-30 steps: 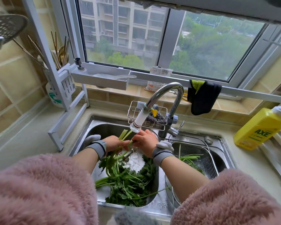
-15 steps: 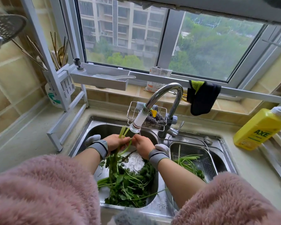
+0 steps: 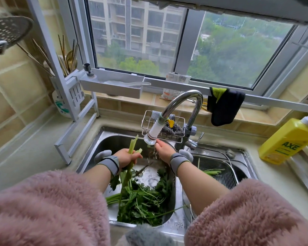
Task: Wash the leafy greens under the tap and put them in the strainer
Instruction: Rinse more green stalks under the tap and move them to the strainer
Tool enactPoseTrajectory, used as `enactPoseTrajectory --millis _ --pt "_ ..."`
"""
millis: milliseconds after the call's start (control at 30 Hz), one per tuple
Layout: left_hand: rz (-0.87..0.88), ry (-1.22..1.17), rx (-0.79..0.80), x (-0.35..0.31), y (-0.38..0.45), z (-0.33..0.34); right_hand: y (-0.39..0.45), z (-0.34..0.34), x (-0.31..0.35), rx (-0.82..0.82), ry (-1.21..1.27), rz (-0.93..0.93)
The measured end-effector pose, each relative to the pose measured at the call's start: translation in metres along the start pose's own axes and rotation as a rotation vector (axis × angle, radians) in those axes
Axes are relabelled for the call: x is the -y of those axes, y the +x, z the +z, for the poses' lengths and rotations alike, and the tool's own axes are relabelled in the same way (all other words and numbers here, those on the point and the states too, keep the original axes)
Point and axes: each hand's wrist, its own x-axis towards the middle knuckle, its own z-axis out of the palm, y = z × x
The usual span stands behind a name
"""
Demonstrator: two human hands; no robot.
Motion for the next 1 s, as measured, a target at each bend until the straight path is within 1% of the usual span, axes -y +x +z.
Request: enactPoseTrajectory --millis 33,67,167,200,267,367,533,667,800,867,1000 --pt "-0.009 -0.032 -0.001 -0.001 0.0 0.001 0.001 0.0 0.001 -0.024 0.037 -0.009" --pt "-0.011 -0.06 0.0 -0.002 0.0 0.001 0.003 0.001 -0.001 -0.031 0.131 -0.005" --pt "-0.018 -0.123 0.02 -0.003 0.002 0.002 0.006 0.008 -0.003 0.004 0.622 0.112" --pt "-0.025 -0.132 0.025 -0.002 0.002 0.003 0.004 0.009 -0.001 0.005 0.733 0.122" --pt "-0.024 -0.123 0.021 0.0 0.004 0.003 0.003 0.008 0.005 0.0 0.824 0.103" --pt "-0.014 -0.122 0.002 -0.001 0.007 0.005 0.003 0.006 0.011 -0.026 0.792 0.121" --pt "-0.031 -0.218 0.007 -0.008 0.009 0.013 0.005 0.005 0.002 -0.045 0.684 0.116" --pt "-0.015 -0.225 0.019 -0.012 0.013 0.021 -0.001 -0.001 -0.005 -0.019 0.662 0.155" --pt "-0.013 -0.251 0.001 -0.014 0.019 0.029 -0.005 -0.004 -0.014 -0.063 0.605 0.086" --pt "-0.017 -0.238 -0.014 -0.016 0.021 0.032 -0.003 -0.005 -0.019 -0.078 0.527 0.02" --pt "-0.01 -0.248 -0.006 -0.016 0.024 0.038 0.001 -0.004 -0.022 -0.078 0.442 -0.067"
